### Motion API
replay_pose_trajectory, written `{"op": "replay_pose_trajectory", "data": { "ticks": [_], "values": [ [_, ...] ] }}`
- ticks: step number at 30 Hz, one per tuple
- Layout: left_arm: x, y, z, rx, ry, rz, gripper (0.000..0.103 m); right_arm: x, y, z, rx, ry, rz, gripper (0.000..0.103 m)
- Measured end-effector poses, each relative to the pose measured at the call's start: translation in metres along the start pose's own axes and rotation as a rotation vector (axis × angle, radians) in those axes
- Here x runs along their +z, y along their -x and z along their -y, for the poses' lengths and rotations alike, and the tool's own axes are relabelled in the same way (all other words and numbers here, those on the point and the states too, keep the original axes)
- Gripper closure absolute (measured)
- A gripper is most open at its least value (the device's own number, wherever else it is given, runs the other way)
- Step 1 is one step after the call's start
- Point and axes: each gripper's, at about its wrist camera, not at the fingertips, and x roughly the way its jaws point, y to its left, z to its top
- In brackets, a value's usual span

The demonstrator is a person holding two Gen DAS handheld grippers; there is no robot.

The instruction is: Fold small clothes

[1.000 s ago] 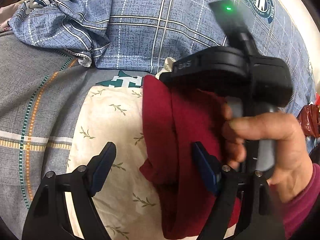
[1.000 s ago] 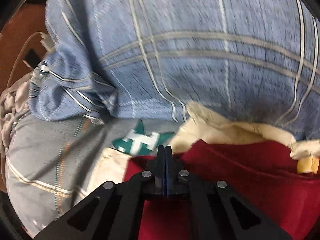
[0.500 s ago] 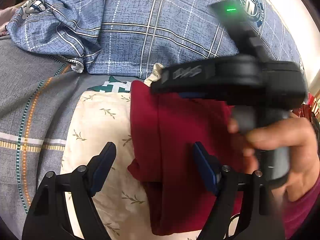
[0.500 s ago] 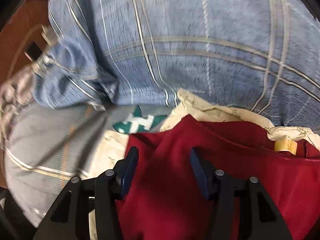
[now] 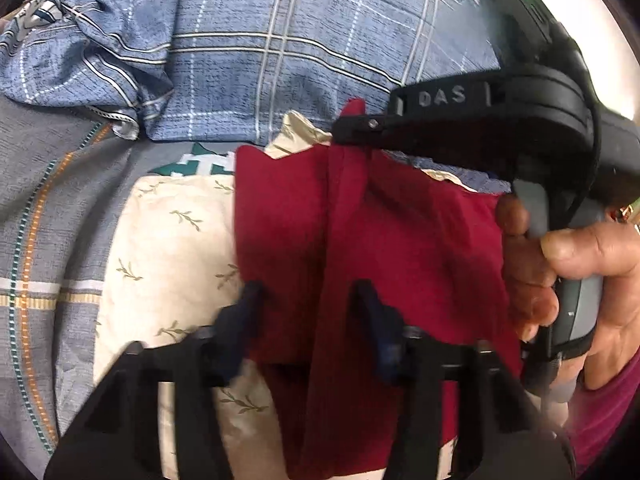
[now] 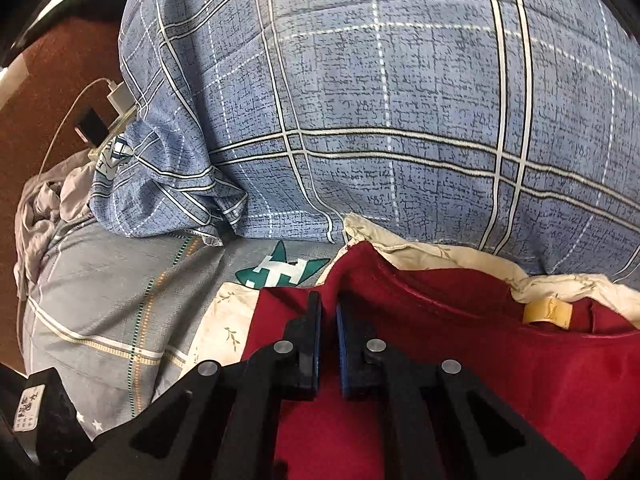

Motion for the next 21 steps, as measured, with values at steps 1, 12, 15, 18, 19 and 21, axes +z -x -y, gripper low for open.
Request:
{"op": "replay_pose_trajectory", "data": {
  "ticks": [1,12,15,18,19,21],
  "values": [
    [0.001,0.001,-0.002,-0.006,0.007,0.002,0.072,0.000,0.000,0.001,0.011,-0.006,0.005,0.097],
    [0.016,0.014,-0.015,-0.014,0.040,0.064,0.098,0.012,-0.022,-0.007,0.104,-0.053,0.023,0.097],
    [0.015,0.002,-0.020,-0.003,0.062,0.037,0.098,0.010,-0.040,-0.007,0.070,-0.043,0.012,0.097],
    [0.013,-0.004,-0.014,0.026,0.034,0.029,0.097,0.003,-0.062,0.004,0.069,-0.094,-0.064,0.091],
    [0.012,-0.004,-0.012,0.033,0.026,0.031,0.097,0.000,-0.059,0.010,0.086,-0.122,-0.064,0.091],
    [0.012,-0.004,-0.011,0.039,0.021,0.035,0.096,-0.005,-0.040,0.018,0.126,-0.138,-0.050,0.075]
  ]
}}
